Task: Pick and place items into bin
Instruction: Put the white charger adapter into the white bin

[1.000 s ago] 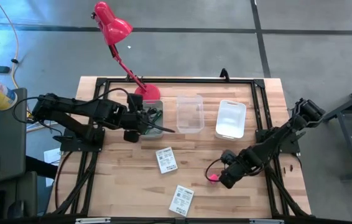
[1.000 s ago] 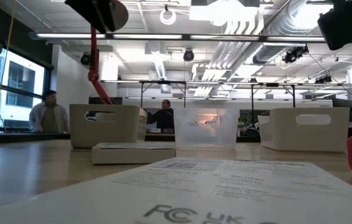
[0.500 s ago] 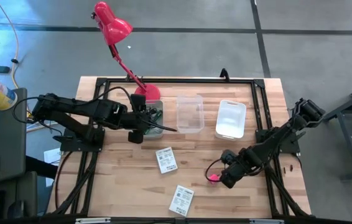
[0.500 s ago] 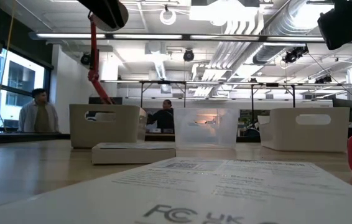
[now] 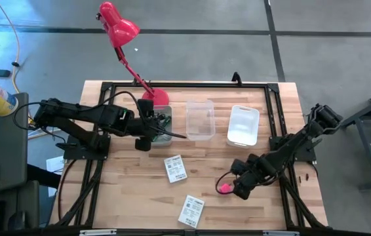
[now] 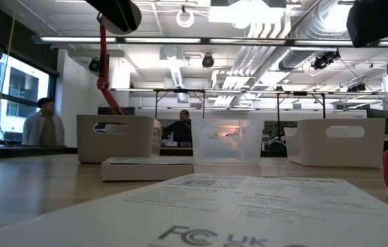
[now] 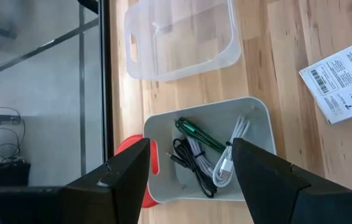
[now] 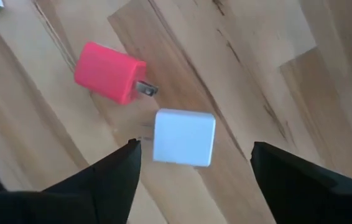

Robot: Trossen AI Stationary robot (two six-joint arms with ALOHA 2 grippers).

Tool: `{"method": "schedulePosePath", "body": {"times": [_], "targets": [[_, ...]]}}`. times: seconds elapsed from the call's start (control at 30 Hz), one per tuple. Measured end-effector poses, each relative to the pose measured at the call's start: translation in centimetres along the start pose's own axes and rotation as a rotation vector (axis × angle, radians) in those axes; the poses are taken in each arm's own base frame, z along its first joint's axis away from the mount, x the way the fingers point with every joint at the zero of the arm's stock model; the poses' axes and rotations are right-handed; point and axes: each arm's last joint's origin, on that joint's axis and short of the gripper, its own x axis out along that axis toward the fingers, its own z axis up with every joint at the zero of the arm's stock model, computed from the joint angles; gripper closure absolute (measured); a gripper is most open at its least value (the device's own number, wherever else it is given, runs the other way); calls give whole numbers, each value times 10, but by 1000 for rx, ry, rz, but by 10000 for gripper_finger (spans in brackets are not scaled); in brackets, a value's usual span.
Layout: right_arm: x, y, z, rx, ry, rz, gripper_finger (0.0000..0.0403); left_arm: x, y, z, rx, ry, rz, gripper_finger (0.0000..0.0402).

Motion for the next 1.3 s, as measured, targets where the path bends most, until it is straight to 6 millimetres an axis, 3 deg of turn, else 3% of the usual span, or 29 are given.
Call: {"method": "schedulePosePath", "body": {"times": [0.37,0.97,1.3], "targets": [[35,15,1,-34,93,0,116,0,0,0,-1,4,-1,186],[40,12,2,28,89,-51,120,0,0,-1,3,7,-6,186],[61,17,2,42,133,-66,122,0,-1,-1,2,3,-28,186]]}}
